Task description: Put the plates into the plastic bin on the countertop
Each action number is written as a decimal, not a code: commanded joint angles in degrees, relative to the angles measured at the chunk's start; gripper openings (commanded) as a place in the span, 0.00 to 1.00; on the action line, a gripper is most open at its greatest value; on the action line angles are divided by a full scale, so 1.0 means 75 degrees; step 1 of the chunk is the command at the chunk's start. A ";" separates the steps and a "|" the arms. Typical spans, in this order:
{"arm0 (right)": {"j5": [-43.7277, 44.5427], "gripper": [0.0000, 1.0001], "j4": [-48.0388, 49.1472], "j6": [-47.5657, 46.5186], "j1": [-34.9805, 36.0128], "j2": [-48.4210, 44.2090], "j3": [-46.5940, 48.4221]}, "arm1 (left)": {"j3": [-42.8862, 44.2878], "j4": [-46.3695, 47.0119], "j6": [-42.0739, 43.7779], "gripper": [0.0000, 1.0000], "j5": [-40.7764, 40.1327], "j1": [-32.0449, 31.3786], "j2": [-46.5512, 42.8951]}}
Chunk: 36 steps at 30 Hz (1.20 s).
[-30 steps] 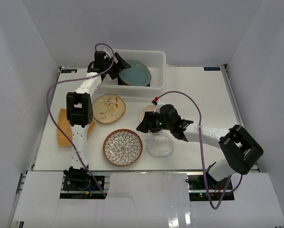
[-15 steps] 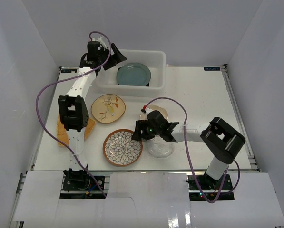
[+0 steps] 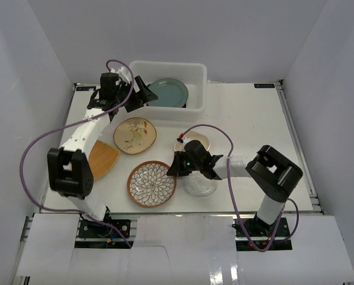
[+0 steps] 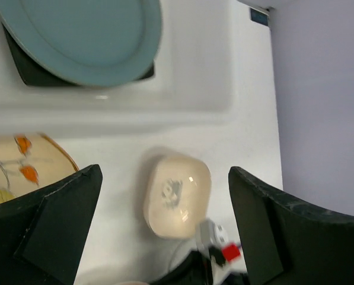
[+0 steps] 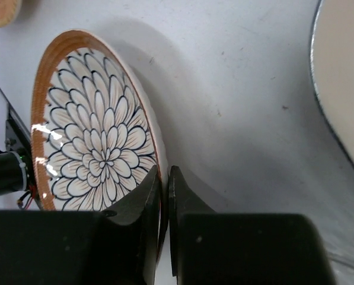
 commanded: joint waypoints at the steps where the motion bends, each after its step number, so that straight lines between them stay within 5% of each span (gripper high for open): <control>1: 0.0207 0.08 0.0541 0.0272 -0.0023 -0.0650 -0.0271 | -0.1427 0.0819 -0.0064 0.98 0.0067 -0.0108 -0.2280; 9: -0.0003 0.08 0.0529 0.0565 -0.0805 -0.3564 -0.0752 | -0.5236 0.2424 -0.0309 0.98 -0.1524 -0.0224 -0.6549; 17: -0.0590 0.08 -0.0231 0.0438 -0.2705 -0.4168 0.0898 | -0.5905 0.1255 0.0264 0.98 -0.2066 -0.0939 -0.7501; 28: 0.1272 0.08 -0.0829 -0.0594 -0.3457 -0.0268 0.5443 | -0.6973 0.1090 -0.0355 0.98 -0.2933 -0.2029 -0.8229; 36: 0.1415 0.08 -0.1954 -0.0840 -0.3598 0.3037 0.9358 | -0.7934 0.0784 -0.2336 0.98 -0.4317 -0.2299 -0.7971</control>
